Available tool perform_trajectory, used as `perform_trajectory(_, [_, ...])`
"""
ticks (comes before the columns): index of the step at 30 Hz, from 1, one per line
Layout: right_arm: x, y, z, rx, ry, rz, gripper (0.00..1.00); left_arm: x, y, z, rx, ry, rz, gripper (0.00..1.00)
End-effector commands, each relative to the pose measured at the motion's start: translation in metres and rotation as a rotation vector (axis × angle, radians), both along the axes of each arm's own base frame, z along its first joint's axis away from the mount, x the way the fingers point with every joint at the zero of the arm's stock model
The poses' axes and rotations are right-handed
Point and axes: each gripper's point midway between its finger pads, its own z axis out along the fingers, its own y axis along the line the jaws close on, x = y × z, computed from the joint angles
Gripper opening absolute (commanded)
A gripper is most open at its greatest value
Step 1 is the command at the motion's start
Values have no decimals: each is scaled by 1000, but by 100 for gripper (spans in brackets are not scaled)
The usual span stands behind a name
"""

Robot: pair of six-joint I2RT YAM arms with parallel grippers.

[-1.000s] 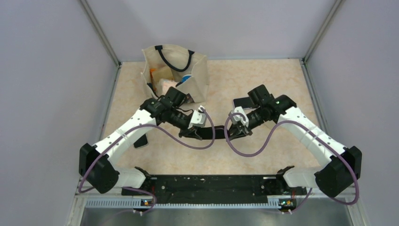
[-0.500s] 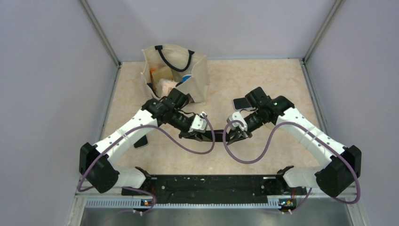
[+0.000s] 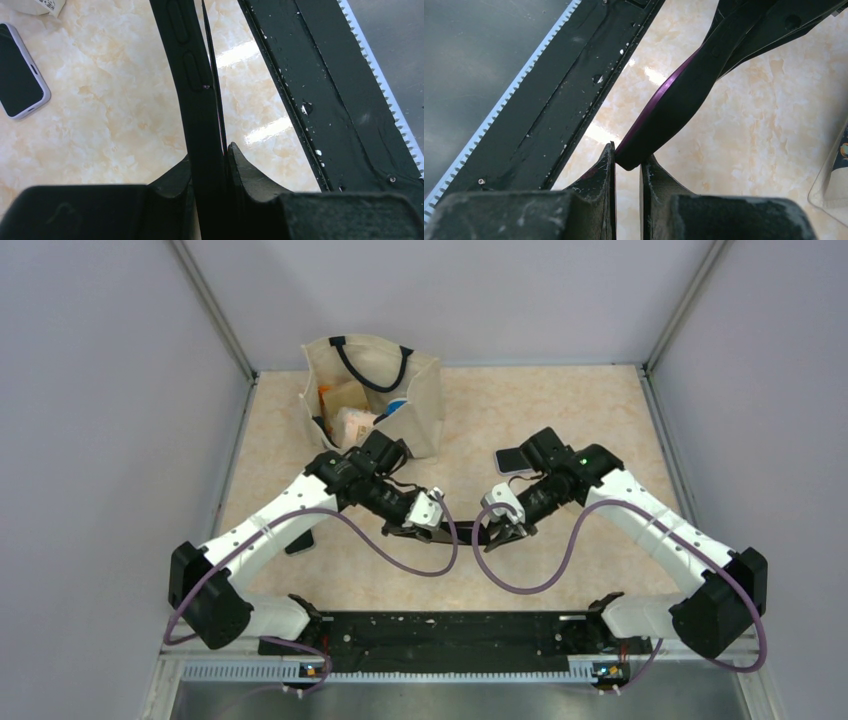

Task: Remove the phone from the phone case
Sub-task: Remove the phone case from the phone.

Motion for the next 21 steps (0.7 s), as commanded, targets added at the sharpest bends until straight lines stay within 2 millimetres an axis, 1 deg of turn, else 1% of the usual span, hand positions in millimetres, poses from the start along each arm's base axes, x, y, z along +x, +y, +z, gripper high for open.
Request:
perform_trajectory(1, [14,17,22,93,-93,34,0,-30,-11,10,-60,-47,-198,0])
perform_trajectory(14, [14,16,19,76,-97,53,0,-31,-10,1,-24,-71,-212,0])
perform_trajectory(21, [15,16,18,75,-100,59,0,-30,-9,0,-20,-80,-211,0])
